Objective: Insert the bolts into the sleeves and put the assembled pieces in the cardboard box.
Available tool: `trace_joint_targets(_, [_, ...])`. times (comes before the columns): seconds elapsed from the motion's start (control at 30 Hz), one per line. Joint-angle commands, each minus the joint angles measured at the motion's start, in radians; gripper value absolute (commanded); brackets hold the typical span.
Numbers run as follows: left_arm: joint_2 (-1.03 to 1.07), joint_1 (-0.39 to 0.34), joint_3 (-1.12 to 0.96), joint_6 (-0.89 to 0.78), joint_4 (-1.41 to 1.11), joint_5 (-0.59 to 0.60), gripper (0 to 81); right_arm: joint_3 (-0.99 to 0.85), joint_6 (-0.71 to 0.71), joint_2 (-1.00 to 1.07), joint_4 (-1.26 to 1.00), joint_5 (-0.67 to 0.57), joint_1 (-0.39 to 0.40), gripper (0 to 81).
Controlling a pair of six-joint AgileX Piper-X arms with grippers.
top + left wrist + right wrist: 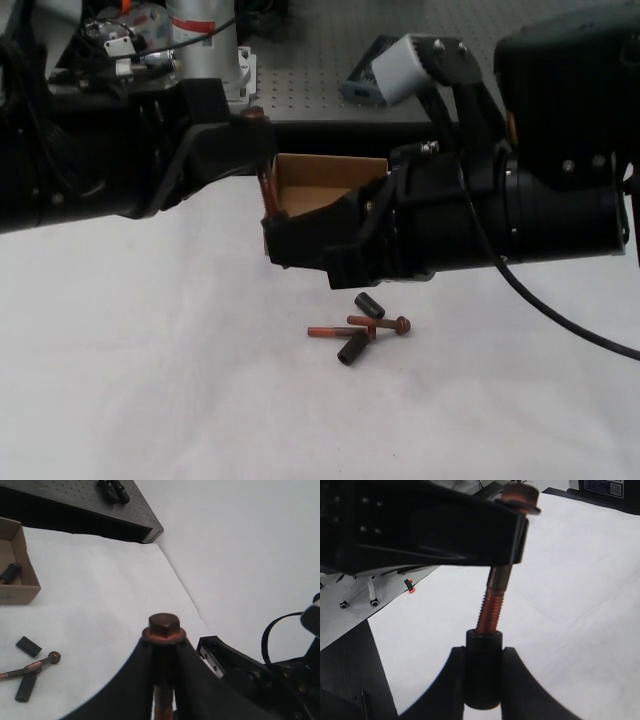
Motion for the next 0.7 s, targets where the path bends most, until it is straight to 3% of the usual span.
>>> trace_joint_targets(0.0, [-0.011, -0.001, -0.005, 0.025, -0.011, 0.016, 0.6, -0.008, 0.0, 0.002, -0.017, 0.045, -0.003, 2.8])
trace_joint_targets(0.67, [-0.011, -0.001, 0.0, 0.063, 0.019, 0.016, 0.6, -0.008, 0.0, 0.002, -0.086, 0.062, -0.032, 2.8])
